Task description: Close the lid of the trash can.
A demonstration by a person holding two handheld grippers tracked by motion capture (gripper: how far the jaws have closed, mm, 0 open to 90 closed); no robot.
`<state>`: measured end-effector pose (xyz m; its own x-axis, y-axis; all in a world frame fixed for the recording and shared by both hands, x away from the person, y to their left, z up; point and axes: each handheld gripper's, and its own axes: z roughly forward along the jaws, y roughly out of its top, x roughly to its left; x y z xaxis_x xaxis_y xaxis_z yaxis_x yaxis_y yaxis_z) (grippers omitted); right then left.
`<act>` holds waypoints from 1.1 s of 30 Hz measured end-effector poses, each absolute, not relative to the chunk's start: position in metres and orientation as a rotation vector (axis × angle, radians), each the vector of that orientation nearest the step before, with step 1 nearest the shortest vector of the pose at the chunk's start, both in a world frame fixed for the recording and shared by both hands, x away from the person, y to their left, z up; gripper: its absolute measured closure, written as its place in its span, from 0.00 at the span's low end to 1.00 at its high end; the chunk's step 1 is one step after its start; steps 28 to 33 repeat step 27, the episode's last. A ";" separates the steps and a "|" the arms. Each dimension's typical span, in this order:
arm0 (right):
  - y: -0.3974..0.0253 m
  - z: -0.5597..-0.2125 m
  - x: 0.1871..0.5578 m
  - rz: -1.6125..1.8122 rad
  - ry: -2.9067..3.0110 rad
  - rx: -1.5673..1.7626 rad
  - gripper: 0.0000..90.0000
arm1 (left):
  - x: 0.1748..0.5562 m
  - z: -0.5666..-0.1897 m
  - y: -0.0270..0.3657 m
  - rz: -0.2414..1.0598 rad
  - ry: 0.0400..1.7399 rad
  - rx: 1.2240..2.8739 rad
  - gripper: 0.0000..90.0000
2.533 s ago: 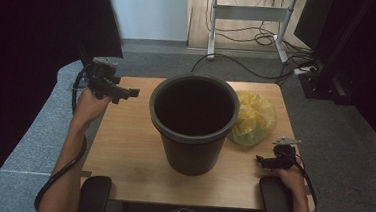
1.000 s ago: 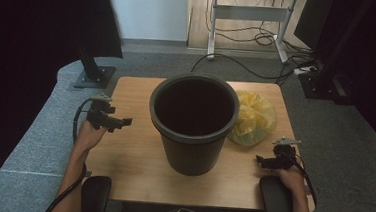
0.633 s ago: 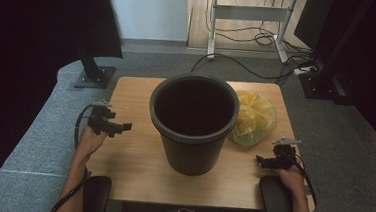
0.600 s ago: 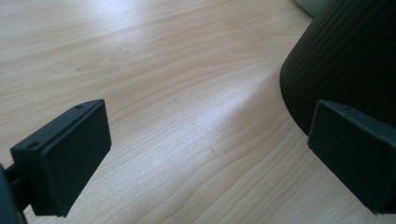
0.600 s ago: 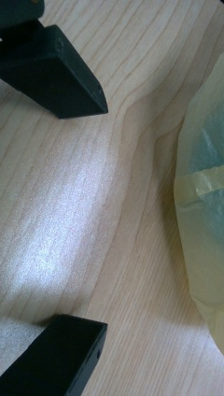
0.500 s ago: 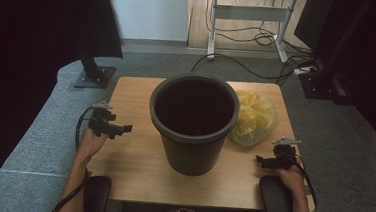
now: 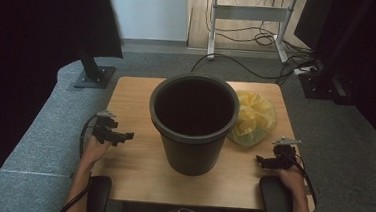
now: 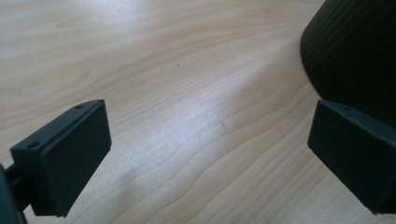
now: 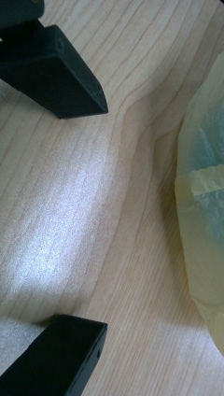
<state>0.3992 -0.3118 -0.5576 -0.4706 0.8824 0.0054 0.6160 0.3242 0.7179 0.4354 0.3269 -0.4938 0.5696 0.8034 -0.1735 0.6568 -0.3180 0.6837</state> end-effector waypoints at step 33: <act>-0.312 -0.558 0.399 0.940 2.208 1.328 0.00 | 0.425 -0.545 0.305 0.375 1.138 2.216 0.00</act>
